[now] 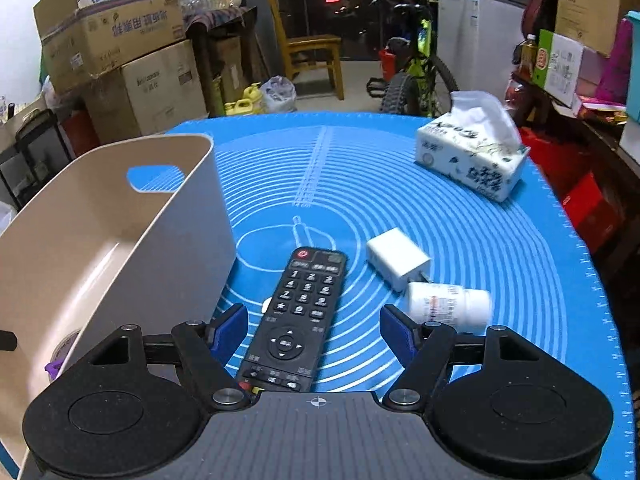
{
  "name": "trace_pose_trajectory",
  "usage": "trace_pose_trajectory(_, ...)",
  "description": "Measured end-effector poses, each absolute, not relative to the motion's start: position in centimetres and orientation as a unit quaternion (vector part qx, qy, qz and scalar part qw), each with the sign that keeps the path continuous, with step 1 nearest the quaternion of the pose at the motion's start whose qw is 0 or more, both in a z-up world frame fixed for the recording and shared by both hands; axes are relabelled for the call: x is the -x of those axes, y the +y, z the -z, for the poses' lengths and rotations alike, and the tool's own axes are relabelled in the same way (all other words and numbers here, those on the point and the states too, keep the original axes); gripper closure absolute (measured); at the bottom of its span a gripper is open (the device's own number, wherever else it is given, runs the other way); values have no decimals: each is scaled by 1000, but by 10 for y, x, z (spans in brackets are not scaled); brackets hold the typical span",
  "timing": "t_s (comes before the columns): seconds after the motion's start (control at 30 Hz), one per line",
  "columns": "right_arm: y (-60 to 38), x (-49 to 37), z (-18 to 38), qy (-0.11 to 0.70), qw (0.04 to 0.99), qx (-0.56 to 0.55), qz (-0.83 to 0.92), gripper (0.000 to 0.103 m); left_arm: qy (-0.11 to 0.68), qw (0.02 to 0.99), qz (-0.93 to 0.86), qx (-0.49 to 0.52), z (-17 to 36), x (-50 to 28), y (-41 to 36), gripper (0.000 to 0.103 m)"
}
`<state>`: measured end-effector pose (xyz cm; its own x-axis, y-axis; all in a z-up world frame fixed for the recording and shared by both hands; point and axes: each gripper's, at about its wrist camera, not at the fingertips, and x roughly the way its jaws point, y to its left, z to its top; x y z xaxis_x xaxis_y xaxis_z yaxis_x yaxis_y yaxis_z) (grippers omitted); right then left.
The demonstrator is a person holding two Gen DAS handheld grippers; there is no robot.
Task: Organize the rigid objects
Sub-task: 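Move the right tool to the black TV remote and grasp it, then carry the black remote into the beige bin and open the right gripper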
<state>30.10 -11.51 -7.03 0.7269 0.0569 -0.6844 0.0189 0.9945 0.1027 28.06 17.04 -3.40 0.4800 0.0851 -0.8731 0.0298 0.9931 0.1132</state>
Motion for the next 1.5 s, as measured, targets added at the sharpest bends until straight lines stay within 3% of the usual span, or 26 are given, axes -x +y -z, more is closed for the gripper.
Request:
trace_pose_trajectory(0.7, -97, -330, 114, 394, 917, -54, 9, 26, 510, 857, -21, -65, 35, -281, 165, 87)
trace_pose_trajectory(0.97, -86, -328, 113, 389, 921, -34, 8, 43, 510, 857, -21, -66, 34, -281, 165, 87)
trace_pose_trajectory(1.17, -82, -324, 112, 385, 923, -29, 5, 48, 510, 858, -20, -64, 34, -281, 165, 88)
trace_pose_trajectory(1.5, -89, -316, 95, 354, 934, -30, 32, 49, 511, 857, -19, -62, 36, -281, 165, 88)
